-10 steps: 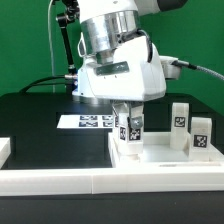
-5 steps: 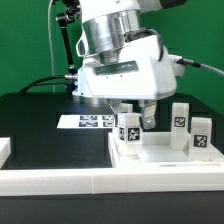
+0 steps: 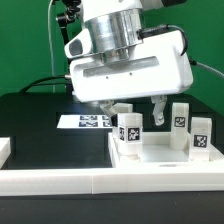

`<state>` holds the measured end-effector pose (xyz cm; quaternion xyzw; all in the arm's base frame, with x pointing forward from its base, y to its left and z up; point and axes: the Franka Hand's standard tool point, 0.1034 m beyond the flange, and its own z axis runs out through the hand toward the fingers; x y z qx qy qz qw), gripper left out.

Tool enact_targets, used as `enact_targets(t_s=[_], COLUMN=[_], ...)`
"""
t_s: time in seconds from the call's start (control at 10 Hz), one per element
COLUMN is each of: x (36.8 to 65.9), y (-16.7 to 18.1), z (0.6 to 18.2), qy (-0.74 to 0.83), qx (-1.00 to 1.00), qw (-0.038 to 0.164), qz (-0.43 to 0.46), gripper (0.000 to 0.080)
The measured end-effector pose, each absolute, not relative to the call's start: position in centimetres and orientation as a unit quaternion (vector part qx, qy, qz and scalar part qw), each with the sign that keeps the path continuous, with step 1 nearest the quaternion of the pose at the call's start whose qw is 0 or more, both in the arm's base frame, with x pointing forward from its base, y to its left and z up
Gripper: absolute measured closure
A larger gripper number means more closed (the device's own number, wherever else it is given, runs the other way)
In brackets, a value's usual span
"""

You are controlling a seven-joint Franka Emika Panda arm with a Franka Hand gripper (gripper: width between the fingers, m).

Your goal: Assemble square table

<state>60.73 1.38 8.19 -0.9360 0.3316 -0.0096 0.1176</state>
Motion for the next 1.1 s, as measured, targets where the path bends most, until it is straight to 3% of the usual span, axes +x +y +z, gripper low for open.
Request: enact_targets(t_s=[0.1, 0.5, 0.7, 1.1], x=[60.73, 60.59, 60.65, 60.65], y=[1.38, 1.18, 1.24, 1.20], z=[8.18, 8.17, 8.27, 8.23], qy=[0.300, 0.069, -0.016, -0.151], qx=[-0.947, -0.995, -0.998, -0.986], qw=[0.117, 0.067, 0.054, 0.047], qz=[-0.014, -0.031, -0.037, -0.043], gripper=[0.0150, 0.0150, 0.0150, 0.0162])
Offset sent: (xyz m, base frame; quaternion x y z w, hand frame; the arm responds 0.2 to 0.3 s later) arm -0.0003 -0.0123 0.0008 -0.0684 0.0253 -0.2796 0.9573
